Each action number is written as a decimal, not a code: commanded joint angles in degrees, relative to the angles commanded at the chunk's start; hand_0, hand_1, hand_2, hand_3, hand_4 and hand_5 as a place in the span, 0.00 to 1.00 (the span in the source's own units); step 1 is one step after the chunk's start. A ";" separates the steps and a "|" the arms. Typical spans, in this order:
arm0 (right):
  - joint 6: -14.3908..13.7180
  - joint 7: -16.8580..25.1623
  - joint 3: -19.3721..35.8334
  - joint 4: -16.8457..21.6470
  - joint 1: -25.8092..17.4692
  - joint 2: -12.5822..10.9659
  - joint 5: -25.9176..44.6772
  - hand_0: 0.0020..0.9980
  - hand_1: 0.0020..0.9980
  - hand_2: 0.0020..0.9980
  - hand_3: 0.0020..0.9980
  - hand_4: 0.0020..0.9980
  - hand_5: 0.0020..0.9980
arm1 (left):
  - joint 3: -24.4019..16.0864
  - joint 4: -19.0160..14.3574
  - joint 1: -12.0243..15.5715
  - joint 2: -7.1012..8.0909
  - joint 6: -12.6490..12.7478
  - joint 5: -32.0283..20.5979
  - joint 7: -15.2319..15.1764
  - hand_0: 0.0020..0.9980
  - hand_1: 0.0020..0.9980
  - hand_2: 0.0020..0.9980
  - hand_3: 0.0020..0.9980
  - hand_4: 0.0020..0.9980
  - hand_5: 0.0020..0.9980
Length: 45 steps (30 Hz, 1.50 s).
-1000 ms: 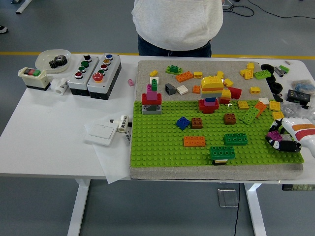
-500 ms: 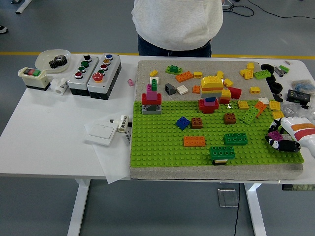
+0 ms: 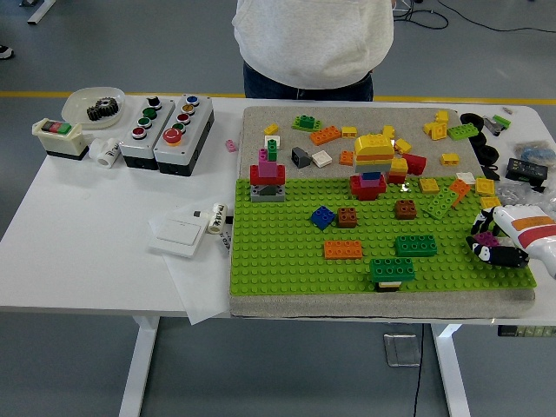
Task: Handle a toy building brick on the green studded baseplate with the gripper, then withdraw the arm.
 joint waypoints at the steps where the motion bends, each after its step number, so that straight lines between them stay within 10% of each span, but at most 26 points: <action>1: -0.20 0.15 0.64 0.61 -0.17 -0.13 -0.23 0.30 0.41 0.48 0.48 0.60 0.44 | 0.05 0.00 -0.01 0.00 0.01 -0.06 -0.02 0.76 0.75 0.75 0.61 0.66 0.62; 13: 1.66 2.33 4.65 5.81 -0.97 -2.92 -3.94 0.54 0.57 0.64 0.58 0.70 0.39 | 0.21 0.07 -0.21 0.06 0.06 -0.29 -0.14 0.75 0.75 0.75 0.61 0.66 0.63; 14: 2.14 2.82 5.04 6.38 -1.03 -3.48 -5.93 0.61 0.63 0.72 0.73 0.85 0.39 | 0.27 0.08 -0.21 0.07 0.09 -0.41 -0.18 0.75 0.75 0.75 0.61 0.66 0.63; 24: 3.72 3.34 4.19 6.84 0.03 -5.85 -20.31 0.58 0.61 0.71 0.75 0.90 0.35 | 0.14 0.10 -0.22 0.05 0.00 -0.17 -0.13 0.75 0.75 0.75 0.61 0.66 0.63; 45: 3.04 3.32 2.19 3.29 1.90 -6.13 -23.20 0.47 0.55 0.62 0.63 0.81 0.33 | 0.29 0.04 -0.28 0.01 -0.11 -0.40 -0.22 0.75 0.75 0.75 0.61 0.66 0.62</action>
